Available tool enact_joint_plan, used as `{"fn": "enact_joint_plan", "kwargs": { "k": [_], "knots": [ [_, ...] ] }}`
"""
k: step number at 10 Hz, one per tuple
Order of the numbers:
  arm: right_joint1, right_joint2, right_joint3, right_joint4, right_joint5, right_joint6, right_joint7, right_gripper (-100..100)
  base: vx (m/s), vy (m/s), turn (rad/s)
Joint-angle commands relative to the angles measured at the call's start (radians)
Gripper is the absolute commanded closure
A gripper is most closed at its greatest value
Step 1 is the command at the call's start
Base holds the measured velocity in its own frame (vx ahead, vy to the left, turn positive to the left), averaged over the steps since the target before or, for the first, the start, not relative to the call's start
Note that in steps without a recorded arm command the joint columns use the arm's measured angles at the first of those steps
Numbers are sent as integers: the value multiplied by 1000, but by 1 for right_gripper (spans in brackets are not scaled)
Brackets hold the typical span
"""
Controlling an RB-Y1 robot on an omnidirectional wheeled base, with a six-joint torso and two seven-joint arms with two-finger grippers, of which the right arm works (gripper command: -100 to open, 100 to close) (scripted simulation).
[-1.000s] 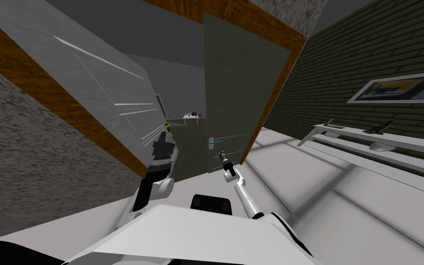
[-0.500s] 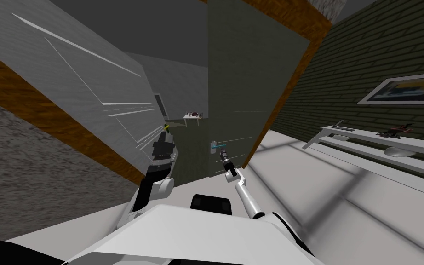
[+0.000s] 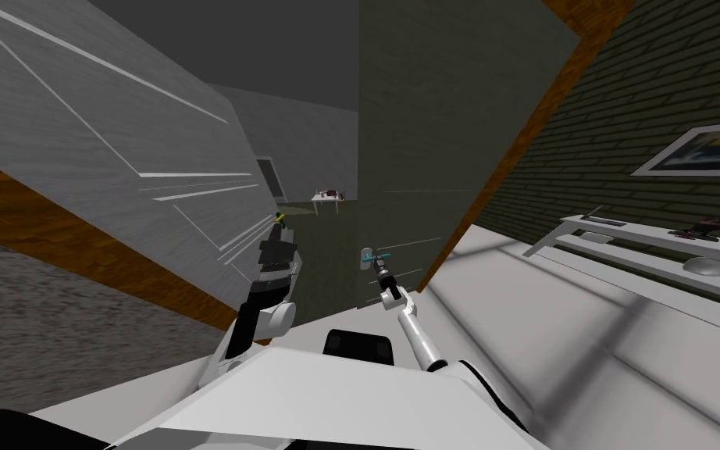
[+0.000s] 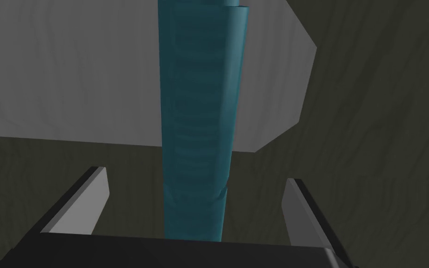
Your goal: Push the door open
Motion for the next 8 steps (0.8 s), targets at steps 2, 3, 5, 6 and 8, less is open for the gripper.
{"fn": "enact_joint_plan", "kwargs": {
  "k": [2, 3, 5, 6, 8],
  "knots": [
    [0, -1, 0, 0, 0, 0, 0, 100, -15, -8, 3],
    [0, -1, 0, 0, 0, 0, 0, 100, -11, -9, 15],
    [0, -1, 0, 0, 0, 0, 0, 100, 0, 0, 0],
    [0, -1, 0, 0, 0, 0, 0, 100, 0, 0, 0],
    [-6, -11, -18, 1, -4, 1, 5, 100, 107, 59, -29]
  ]
}}
